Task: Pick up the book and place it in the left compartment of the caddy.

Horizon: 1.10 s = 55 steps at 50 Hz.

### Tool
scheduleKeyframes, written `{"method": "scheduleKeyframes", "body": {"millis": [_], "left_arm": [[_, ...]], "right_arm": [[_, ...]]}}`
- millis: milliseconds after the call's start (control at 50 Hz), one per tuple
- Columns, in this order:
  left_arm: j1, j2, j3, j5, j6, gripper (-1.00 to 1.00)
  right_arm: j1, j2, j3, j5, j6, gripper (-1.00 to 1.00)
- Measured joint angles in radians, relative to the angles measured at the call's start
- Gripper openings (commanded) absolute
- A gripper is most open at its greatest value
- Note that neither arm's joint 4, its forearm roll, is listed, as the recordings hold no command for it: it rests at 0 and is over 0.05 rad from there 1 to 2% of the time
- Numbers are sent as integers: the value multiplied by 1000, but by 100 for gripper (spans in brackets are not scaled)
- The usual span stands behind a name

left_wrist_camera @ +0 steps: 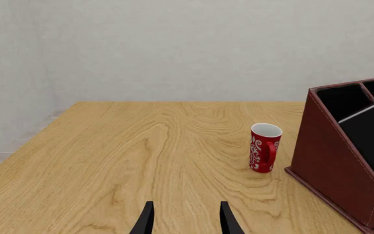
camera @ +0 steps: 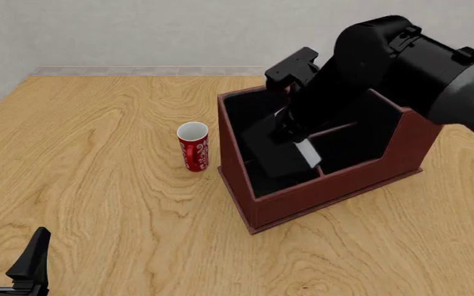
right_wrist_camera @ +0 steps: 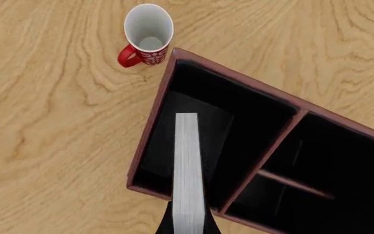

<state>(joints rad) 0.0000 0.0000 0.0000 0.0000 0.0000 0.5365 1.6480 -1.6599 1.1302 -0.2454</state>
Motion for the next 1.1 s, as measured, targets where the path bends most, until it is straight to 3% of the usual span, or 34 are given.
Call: {"method": "scheduleKeyframes", "body": {"millis": [1060, 1080, 1100], "left_arm": [[0, 0, 0, 0, 0, 100], [0, 0, 0, 0, 0, 100], [0, 0, 0, 0, 0, 100]], "right_arm": [[-10, 55, 70, -100, 18, -100], [-11, 56, 69, -100, 18, 100], [-11, 56, 68, -100, 19, 100]]}}
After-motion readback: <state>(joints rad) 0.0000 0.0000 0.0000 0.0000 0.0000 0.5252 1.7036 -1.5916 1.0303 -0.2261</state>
